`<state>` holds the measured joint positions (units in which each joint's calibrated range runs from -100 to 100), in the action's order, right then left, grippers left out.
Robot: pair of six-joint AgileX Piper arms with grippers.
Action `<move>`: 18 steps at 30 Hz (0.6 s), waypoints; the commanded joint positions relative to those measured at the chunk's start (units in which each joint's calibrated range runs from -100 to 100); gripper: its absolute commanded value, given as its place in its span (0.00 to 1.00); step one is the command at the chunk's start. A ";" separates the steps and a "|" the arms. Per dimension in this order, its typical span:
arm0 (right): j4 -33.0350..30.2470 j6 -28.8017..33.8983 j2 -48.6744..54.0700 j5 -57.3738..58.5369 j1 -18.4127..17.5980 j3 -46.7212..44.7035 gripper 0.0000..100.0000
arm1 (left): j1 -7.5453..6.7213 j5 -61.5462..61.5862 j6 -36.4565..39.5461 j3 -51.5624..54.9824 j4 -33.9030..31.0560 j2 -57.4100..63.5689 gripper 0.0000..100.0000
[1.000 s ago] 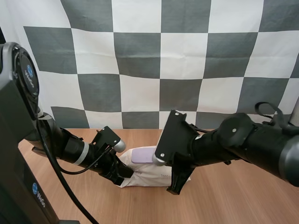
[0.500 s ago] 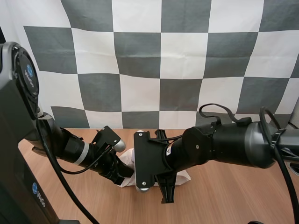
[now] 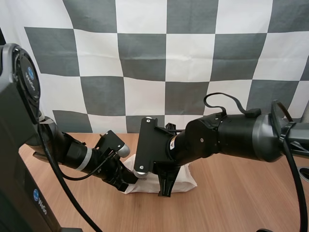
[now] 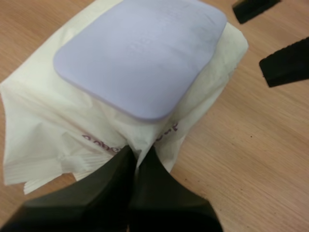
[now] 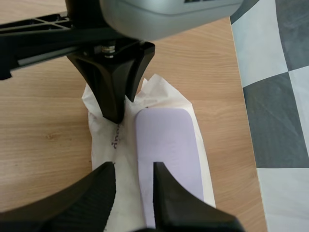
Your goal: Open the wet wipes lid
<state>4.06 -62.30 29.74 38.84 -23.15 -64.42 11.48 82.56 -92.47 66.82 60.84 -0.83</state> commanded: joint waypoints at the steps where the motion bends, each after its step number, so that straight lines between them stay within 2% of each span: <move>1: -0.05 0.07 -0.06 0.02 -0.04 0.08 0.45 | 0.01 0.10 -0.87 -0.10 -0.12 -0.07 0.00; 9: -2.74 0.61 -0.20 -1.84 0.03 0.08 0.45 | 0.01 0.66 -0.87 -0.10 -0.12 -0.07 0.00; 18: -3.16 0.61 -6.72 -5.84 0.03 0.08 0.45 | 0.01 0.66 -0.87 -0.10 -0.12 -0.07 0.00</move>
<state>0.90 -61.61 23.50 33.72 -23.15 -64.42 11.48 83.23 -92.47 66.82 60.84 -0.83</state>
